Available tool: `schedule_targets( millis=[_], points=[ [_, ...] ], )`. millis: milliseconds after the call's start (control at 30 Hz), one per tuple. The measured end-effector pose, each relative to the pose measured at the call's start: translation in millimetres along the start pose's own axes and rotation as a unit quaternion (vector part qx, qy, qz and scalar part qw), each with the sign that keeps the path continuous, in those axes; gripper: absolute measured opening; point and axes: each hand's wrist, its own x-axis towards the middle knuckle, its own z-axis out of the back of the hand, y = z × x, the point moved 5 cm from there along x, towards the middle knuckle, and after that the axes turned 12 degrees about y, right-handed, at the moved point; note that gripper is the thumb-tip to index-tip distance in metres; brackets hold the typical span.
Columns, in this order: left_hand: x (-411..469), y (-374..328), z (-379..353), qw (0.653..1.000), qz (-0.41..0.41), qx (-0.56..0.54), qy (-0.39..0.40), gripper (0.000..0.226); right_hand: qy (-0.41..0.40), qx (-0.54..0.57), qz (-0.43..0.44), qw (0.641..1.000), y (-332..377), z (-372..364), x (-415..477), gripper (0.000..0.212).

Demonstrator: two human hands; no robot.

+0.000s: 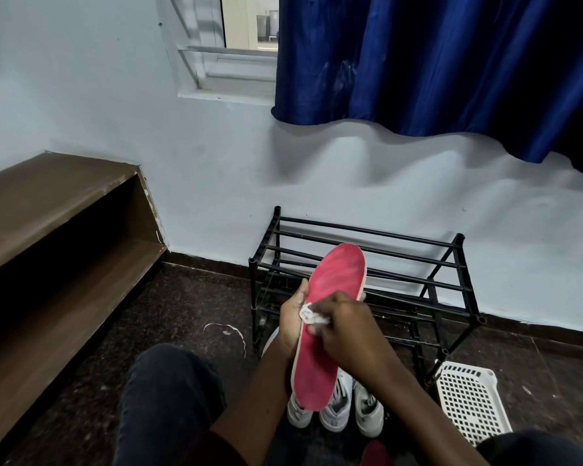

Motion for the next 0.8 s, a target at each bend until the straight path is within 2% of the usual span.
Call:
schedule_targets(
  millis=[33,133,167,233,367,467,533,667,800],
  points=[
    [-1,1,-1,1.000,0.009,-0.006,0.002,0.055,0.011,-0.011,0.004,1.000,1,-5,-5,0.025],
    [-2,3,2,0.999,0.026,0.028,-0.036,0.086,-0.007,0.001,0.012,1.000,0,-9,-14,0.020],
    [-2,4,3,0.997,0.032,0.035,-0.053,0.083,-0.019,0.003,0.008,1.000,-2,-9,-13,0.017],
    [-2,4,8,0.993,0.010,0.050,-0.110,0.057,-0.042,-0.004,-0.007,0.999,-4,-5,-8,0.013],
    [1,4,6,0.988,-0.028,0.086,-0.124,0.031,-0.093,-0.012,-0.034,0.995,-10,13,10,0.018],
    [3,0,6,0.985,-0.049,0.096,-0.134,0.047,-0.115,-0.009,-0.042,0.992,-9,20,13,0.020],
    [4,-1,2,0.987,-0.042,0.094,-0.127,0.048,-0.121,-0.024,-0.037,0.992,-5,18,9,0.023],
    [5,-5,6,0.979,-0.026,0.121,-0.160,0.064,-0.075,0.017,-0.026,0.997,-4,9,-3,0.023],
    [4,-11,3,0.975,-0.040,0.125,-0.179,0.067,-0.054,0.050,-0.022,0.997,-5,4,-11,0.019]
  ],
)
